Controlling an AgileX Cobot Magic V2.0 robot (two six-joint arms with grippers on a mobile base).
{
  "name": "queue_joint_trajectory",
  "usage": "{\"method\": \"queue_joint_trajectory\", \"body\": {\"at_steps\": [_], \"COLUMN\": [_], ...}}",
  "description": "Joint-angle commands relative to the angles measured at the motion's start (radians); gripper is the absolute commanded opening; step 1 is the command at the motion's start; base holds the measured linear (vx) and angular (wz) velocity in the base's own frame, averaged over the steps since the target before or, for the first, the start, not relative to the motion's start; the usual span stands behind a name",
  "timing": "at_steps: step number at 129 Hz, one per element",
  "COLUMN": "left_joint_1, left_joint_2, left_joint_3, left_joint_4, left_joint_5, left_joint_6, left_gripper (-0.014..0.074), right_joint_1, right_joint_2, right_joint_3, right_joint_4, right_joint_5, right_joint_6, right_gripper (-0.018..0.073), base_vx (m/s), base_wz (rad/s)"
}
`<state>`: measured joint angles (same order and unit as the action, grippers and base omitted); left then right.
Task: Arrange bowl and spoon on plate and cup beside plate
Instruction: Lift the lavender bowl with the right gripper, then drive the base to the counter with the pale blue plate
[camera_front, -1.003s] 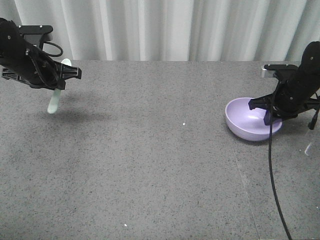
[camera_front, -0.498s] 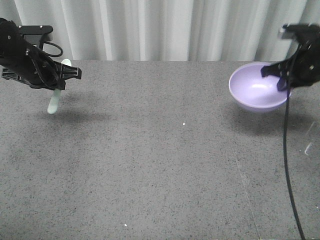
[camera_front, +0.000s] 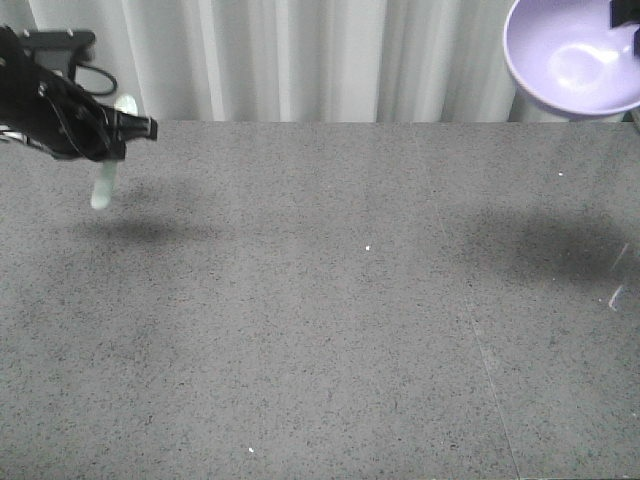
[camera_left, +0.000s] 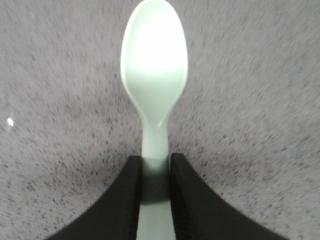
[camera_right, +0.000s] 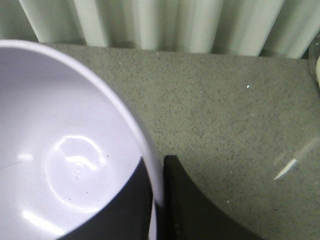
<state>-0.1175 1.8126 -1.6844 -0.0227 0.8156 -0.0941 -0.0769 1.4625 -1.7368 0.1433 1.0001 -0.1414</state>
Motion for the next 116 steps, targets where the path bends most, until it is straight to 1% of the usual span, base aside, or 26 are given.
{"method": "queue_joint_trajectory", "body": {"at_steps": [1,16,46,116], "left_joint_1": [-0.007,-0.007,-0.007,-0.007], "left_joint_2": [-0.116,-0.181,-0.278,-0.282], "left_joint_3": [-0.036,-0.036,-0.036,-0.035], "left_joint_4": [-0.007,-0.007,-0.007,-0.007], "left_joint_5": [-0.075,-0.092,-0.085,-0.085], "left_joint_6": [-0.01,-0.01,-0.01,-0.01], "left_gripper": [-0.0007,-0.0007,-0.0007,-0.0007], "right_joint_1": [-0.004,-0.004,-0.004,-0.004], "right_joint_2": [-0.075,-0.105,-0.126,-0.126], "right_joint_3": [-0.032,-0.032,-0.032,-0.032], "right_joint_4": [0.008,0.008,0.0,0.0], "right_joint_5": [-0.083,-0.084,-0.062,-0.061], "right_joint_6": [-0.008,-0.009,-0.009,-0.009], "right_gripper": [-0.0008,-0.0008,-0.0008,-0.0008], "base_vx": [0.0,0.0,0.0,0.0], "base_wz": [0.0,0.0,0.0,0.0]}}
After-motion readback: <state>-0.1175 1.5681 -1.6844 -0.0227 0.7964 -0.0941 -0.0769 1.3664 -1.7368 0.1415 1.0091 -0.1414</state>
